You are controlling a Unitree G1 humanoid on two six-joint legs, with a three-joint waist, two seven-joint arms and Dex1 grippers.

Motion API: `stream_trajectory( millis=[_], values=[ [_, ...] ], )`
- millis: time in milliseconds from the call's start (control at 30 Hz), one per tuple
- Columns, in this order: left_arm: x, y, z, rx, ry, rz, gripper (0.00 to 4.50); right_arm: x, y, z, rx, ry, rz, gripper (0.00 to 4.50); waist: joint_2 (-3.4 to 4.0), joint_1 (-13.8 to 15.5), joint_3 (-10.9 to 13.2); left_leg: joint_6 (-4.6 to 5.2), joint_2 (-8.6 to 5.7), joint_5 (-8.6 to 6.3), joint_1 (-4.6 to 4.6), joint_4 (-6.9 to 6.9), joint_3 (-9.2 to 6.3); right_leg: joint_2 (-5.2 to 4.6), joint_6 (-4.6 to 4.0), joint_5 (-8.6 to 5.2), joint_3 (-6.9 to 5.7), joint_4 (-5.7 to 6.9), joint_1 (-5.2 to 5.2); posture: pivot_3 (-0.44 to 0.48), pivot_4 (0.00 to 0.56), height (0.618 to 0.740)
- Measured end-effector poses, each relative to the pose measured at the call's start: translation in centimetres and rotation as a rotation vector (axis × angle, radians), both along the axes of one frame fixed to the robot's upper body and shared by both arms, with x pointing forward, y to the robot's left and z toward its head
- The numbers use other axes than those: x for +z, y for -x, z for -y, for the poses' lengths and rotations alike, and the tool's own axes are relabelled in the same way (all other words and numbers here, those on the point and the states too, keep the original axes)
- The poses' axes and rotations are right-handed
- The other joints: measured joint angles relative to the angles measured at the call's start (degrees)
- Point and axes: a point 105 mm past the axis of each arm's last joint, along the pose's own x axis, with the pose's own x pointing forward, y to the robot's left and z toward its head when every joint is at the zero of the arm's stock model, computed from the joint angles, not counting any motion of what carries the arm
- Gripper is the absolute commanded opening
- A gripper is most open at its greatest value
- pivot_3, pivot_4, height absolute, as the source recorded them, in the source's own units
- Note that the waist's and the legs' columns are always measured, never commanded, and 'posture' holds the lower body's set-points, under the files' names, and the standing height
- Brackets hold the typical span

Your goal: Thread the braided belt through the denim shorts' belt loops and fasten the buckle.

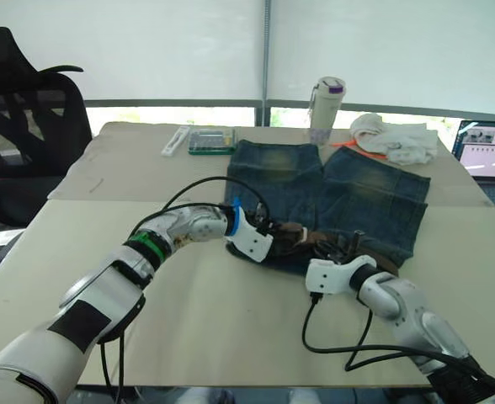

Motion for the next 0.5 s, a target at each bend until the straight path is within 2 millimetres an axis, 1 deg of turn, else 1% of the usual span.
stream_trajectory(
  millis=[100, 500],
  values=[
    [0.40, 0.07, 0.24, -0.026, -0.032, 0.030, 0.00, 0.06, -0.08, 0.08, -0.011, -0.020, 0.004, 0.05, -0.01, -0.02, 0.00, 0.00, 0.01, 0.00, 0.00, 0.00, 0.00, 0.00, 0.00, 0.00, 0.00, 0.01, 0.00, 0.000, 0.150, 0.737],
    [-0.52, 0.89, 0.21, -0.055, -0.099, -0.047, 0.00, -0.30, -0.21, 0.05, -0.022, -0.025, 0.000, 0.05, -0.01, -0.02, 0.00, 0.01, 0.01, 0.01, 0.00, 0.01, 0.00, 0.00, 0.00, 0.00, 0.00, 0.02, 0.00, 0.000, 0.150, 0.737]
  ],
)
